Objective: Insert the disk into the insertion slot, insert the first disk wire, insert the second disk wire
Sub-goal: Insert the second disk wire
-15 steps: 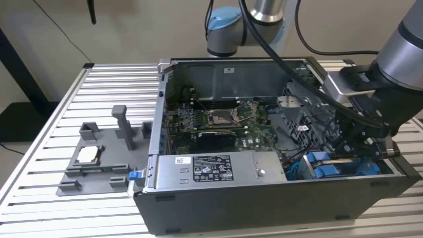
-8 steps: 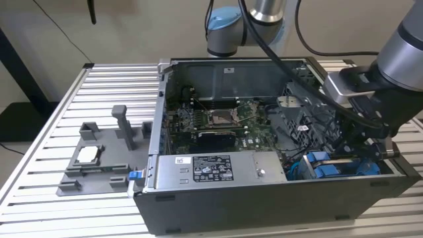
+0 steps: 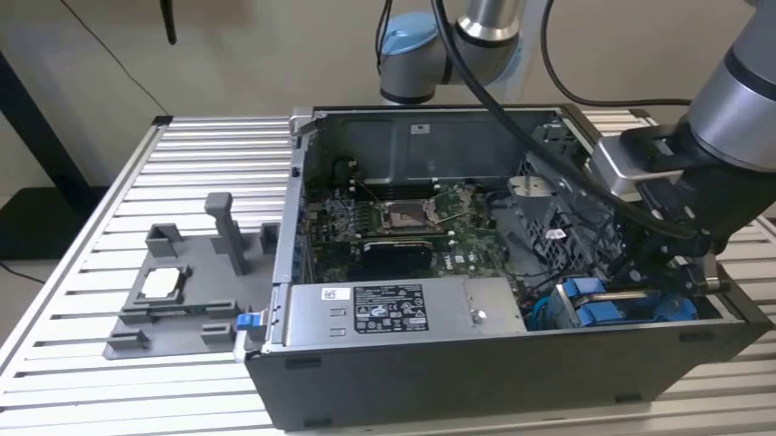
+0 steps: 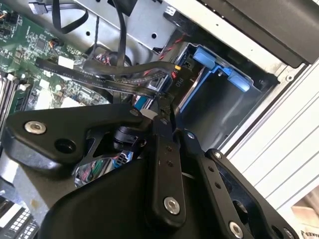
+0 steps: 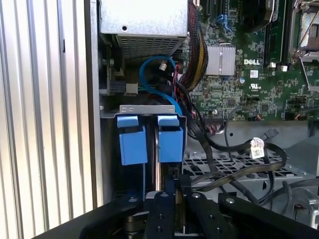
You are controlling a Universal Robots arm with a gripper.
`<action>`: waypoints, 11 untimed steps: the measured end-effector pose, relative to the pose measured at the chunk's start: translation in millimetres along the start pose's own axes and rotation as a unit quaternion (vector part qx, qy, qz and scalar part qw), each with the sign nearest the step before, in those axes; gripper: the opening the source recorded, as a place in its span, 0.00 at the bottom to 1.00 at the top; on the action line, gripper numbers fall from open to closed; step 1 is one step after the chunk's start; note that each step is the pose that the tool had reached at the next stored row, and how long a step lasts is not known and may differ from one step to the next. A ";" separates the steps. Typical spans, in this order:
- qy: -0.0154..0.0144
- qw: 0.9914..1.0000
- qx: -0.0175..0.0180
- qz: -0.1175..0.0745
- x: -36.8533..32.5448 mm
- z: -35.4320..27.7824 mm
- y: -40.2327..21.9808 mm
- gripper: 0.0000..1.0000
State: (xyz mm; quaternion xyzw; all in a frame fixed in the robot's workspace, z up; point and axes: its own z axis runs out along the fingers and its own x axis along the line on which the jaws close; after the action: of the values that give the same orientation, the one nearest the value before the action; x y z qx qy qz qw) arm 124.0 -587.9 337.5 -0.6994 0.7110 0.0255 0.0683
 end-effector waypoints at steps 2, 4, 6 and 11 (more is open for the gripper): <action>0.000 1.000 0.000 0.003 0.1 0.2 0.0 0.17; 0.000 1.000 0.001 0.006 0.2 0.2 0.0 0.24; 0.000 1.000 0.001 0.009 0.3 0.2 0.0 0.24; 0.001 1.000 0.002 0.020 0.2 -0.3 0.0 0.24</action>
State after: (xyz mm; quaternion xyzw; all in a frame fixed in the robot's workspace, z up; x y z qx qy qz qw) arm 124.0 -588.1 337.8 -0.6850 0.7250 0.0244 0.0684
